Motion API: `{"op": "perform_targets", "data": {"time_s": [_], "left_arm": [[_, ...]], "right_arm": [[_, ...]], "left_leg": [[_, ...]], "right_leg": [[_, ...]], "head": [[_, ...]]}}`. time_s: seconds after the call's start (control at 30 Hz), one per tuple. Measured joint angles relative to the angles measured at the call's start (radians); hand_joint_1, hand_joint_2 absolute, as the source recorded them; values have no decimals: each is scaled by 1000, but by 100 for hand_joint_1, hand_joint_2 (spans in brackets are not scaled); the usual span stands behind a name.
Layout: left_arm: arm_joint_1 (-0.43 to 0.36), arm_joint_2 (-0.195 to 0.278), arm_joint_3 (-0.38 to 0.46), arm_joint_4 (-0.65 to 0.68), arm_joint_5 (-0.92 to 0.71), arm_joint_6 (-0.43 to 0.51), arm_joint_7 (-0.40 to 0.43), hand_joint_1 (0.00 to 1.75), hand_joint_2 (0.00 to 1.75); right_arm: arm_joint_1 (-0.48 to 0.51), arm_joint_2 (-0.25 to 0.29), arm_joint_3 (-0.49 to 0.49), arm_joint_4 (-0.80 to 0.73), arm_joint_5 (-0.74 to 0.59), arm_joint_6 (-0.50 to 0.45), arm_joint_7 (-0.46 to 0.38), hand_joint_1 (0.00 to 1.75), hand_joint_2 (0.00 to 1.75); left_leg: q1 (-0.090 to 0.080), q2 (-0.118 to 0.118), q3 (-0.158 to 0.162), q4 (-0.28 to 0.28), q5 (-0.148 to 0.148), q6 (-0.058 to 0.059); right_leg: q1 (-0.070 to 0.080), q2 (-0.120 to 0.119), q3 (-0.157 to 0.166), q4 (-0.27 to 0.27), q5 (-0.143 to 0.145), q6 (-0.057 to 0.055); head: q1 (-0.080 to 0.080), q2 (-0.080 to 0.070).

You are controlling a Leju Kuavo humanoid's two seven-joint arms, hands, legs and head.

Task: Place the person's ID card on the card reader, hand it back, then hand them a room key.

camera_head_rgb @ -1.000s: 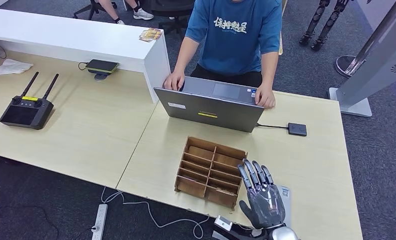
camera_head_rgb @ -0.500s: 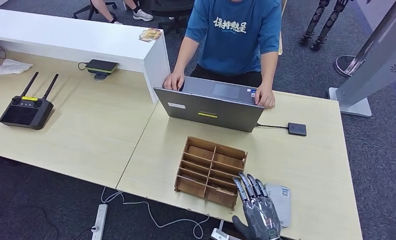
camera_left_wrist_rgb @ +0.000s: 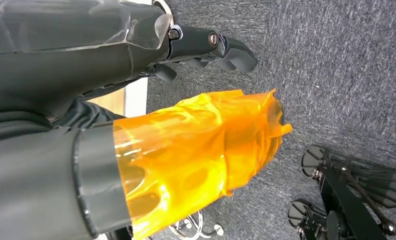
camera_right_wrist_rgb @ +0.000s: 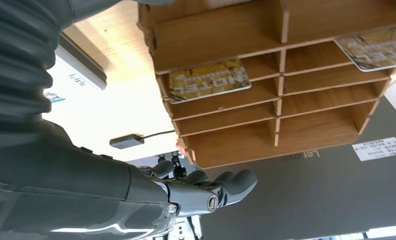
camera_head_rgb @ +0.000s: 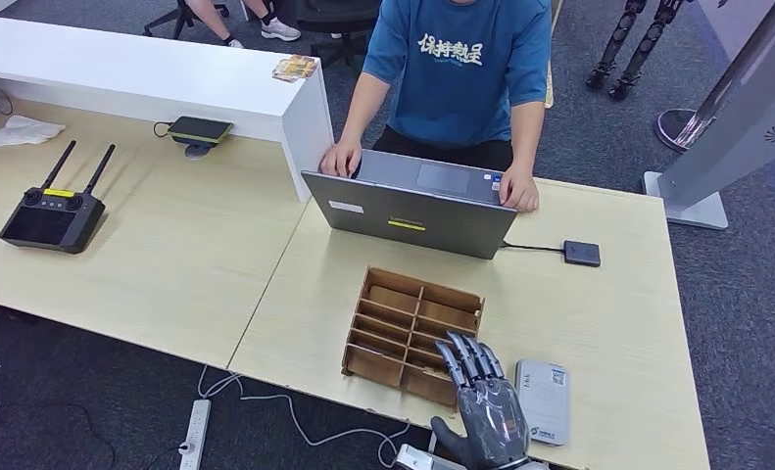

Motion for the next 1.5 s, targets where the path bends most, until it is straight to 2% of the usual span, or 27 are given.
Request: {"op": "perform_targets", "data": {"time_s": [0.43,0.63,0.93,1.5], "left_arm": [[0,0,0,0,-10,-10,-1,0,0],[0,0,0,0,-13,-11,-1,0,0],[0,0,0,0,-13,-12,0,0,0],[0,0,0,0,-12,-13,0,0,0]], "right_arm": [[-6,19,0,25,45,-47,5,0,175],[-12,19,1,41,87,-11,32,0,175],[-51,19,22,73,83,45,48,0,175],[-79,19,46,99,52,54,53,0,175]], "left_leg": [[0,0,0,0,0,0],[0,0,0,0,0,0],[0,0,0,0,0,0],[0,0,0,0,0,0]], "right_leg": [[0,0,0,0,0,0],[0,0,0,0,0,0],[0,0,0,0,0,0],[0,0,0,0,0,0]], "head": [[0,0],[0,0],[0,0],[0,0]]}}
